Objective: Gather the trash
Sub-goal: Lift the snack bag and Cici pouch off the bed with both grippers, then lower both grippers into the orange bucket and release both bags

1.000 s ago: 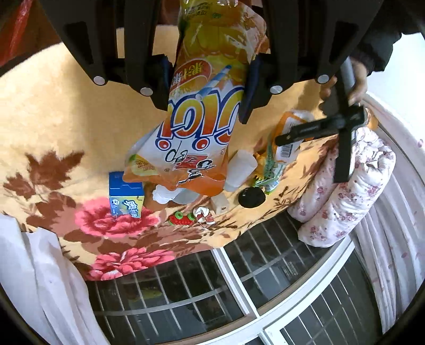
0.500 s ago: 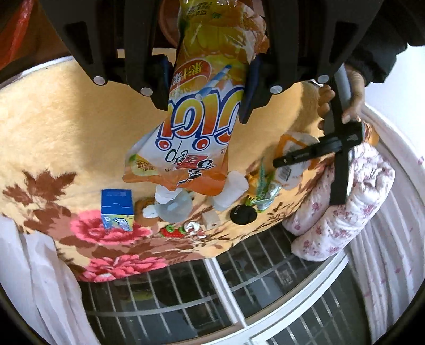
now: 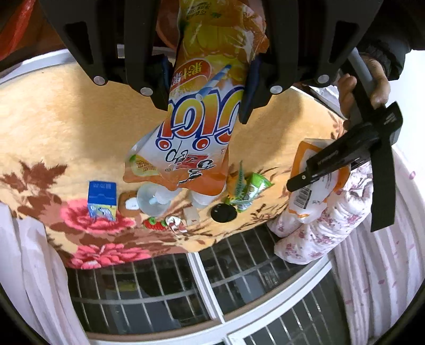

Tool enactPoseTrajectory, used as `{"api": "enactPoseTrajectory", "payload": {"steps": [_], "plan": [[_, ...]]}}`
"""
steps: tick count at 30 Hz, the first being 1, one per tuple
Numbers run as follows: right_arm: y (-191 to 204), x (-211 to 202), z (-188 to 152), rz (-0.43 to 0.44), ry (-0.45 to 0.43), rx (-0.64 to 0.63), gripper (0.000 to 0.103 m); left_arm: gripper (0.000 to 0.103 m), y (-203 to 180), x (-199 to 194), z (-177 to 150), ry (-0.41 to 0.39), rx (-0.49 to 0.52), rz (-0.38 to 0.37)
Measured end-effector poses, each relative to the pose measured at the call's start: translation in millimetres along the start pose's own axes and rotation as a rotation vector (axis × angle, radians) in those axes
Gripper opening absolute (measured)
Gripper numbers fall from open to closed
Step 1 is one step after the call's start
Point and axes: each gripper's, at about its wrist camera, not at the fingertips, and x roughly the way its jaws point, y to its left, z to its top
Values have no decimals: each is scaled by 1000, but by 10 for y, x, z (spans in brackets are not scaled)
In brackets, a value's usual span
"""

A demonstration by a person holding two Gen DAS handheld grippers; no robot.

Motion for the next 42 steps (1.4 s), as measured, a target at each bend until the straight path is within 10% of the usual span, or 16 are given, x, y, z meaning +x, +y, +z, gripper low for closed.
{"api": "enactPoseTrajectory", "payload": {"steps": [13,23,33,35,38,42], "plan": [[159,-274,-738,34,148,-174,43,30,-303,-456,-997,165,92,-204],[117,339,-1348,27,394,-196,43,30,-288,289,-1967,536,64,-296],[-78,921,-1633,9,569,-152,44,30,-349,817,-2292,712,71,-282],[-74,972,-1648,8,582,-160,45,33,-382,855,-2315,730,82,-282],[-72,1067,-1673,-19,611,-172,69,66,-400,906,-2373,761,93,-249],[-142,1044,-1674,-39,615,-159,73,71,-354,918,-2401,782,68,-236]]}}
